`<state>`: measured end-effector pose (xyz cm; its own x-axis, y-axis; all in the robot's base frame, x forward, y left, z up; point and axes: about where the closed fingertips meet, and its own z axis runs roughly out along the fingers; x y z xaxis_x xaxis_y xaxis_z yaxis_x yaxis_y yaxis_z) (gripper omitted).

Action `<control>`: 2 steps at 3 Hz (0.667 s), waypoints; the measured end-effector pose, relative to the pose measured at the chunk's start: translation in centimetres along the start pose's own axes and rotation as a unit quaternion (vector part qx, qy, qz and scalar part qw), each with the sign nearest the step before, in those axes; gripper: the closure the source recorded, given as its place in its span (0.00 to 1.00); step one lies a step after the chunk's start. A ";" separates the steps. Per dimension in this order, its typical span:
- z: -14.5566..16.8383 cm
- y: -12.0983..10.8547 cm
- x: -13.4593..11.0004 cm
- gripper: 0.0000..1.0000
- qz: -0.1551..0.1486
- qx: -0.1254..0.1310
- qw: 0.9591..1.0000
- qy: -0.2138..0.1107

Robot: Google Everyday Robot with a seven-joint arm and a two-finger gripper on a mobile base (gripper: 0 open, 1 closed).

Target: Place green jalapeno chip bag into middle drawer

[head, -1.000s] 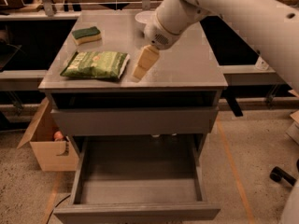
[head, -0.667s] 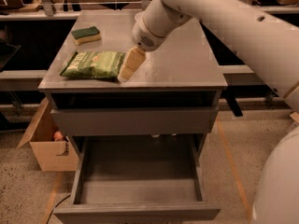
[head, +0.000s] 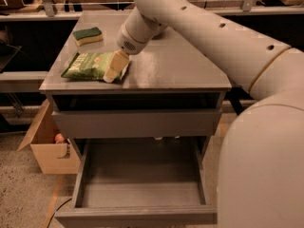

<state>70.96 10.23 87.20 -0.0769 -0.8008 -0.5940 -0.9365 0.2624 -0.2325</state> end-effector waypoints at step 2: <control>3.4 -0.4 0.0 0.00 0.038 0.008 0.999 0.024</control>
Offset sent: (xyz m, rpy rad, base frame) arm 0.0248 0.0223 -0.0363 -0.0315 0.0696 -0.1151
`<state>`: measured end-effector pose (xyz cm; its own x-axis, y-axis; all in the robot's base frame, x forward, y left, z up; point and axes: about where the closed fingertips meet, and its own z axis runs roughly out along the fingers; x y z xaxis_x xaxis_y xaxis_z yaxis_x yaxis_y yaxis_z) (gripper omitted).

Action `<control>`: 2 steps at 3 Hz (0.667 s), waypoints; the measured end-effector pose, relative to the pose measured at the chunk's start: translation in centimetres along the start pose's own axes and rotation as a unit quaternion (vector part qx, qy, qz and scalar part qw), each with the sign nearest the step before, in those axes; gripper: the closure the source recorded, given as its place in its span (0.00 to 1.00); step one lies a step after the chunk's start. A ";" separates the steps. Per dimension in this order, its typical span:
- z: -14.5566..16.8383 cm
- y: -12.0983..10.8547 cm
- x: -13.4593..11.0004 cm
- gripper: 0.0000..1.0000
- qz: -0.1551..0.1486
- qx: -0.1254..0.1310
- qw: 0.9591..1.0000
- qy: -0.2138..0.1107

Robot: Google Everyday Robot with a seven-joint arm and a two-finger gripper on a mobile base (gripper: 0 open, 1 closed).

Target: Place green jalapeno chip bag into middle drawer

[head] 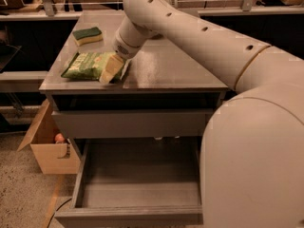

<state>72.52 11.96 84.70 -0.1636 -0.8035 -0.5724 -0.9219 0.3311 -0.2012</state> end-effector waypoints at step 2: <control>0.6 -0.2 -0.2 0.38 0.008 0.004 1.000 0.009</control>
Offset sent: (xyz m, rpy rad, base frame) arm 0.0067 -0.0001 0.0067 -0.0103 -0.0040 -0.0387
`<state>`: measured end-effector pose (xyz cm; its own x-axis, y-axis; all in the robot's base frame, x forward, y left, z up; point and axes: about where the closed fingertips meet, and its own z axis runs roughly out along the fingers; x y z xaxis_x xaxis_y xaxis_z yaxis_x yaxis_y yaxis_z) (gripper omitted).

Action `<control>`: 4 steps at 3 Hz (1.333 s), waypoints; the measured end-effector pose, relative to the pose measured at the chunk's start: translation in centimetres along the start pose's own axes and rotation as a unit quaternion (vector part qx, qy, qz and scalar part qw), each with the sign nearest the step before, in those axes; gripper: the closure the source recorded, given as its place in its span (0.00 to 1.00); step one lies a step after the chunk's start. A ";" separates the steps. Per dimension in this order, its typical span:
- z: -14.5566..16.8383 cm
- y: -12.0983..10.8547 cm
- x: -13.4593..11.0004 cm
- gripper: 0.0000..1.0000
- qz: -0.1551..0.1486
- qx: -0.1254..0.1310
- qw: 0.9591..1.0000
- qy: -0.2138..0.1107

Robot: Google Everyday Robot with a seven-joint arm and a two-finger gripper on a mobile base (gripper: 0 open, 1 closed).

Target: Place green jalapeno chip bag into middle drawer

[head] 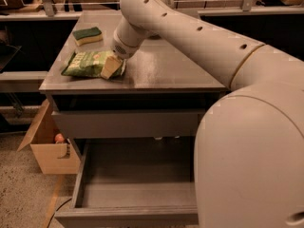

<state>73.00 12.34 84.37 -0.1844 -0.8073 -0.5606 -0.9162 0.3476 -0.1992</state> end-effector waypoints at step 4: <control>-9.2 3.4 1.8 1.00 -0.019 -0.023 0.999 -0.024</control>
Offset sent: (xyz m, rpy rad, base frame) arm -0.0264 -0.0051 0.0571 0.1259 -0.0641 0.0601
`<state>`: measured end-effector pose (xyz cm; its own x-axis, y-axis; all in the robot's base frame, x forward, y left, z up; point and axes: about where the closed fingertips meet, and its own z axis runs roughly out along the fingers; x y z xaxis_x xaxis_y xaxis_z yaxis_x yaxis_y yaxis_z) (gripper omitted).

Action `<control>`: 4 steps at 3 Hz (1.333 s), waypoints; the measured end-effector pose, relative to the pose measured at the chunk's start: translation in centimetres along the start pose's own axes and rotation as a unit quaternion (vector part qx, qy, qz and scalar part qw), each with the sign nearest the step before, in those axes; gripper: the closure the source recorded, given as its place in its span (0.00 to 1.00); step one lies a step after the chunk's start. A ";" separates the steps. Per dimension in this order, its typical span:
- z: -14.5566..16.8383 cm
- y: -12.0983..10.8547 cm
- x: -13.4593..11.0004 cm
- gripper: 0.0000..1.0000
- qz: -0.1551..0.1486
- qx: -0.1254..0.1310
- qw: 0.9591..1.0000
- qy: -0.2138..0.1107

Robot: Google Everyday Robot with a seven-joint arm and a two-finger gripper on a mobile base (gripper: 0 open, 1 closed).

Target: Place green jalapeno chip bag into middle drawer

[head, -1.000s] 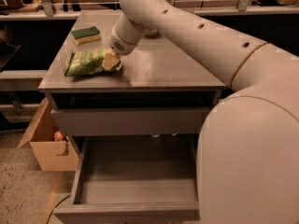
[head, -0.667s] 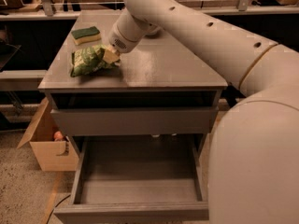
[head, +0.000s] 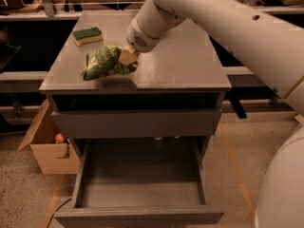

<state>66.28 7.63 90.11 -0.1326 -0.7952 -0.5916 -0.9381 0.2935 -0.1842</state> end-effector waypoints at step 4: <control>-5.5 7.4 3.6 1.00 0.018 -0.010 0.999 0.037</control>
Offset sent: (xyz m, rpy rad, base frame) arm -0.0320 -0.0240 0.0024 -0.0237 0.0499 -0.0288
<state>57.10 4.07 90.93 -0.1886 -0.8222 -0.5370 -0.9386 0.3119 -0.1478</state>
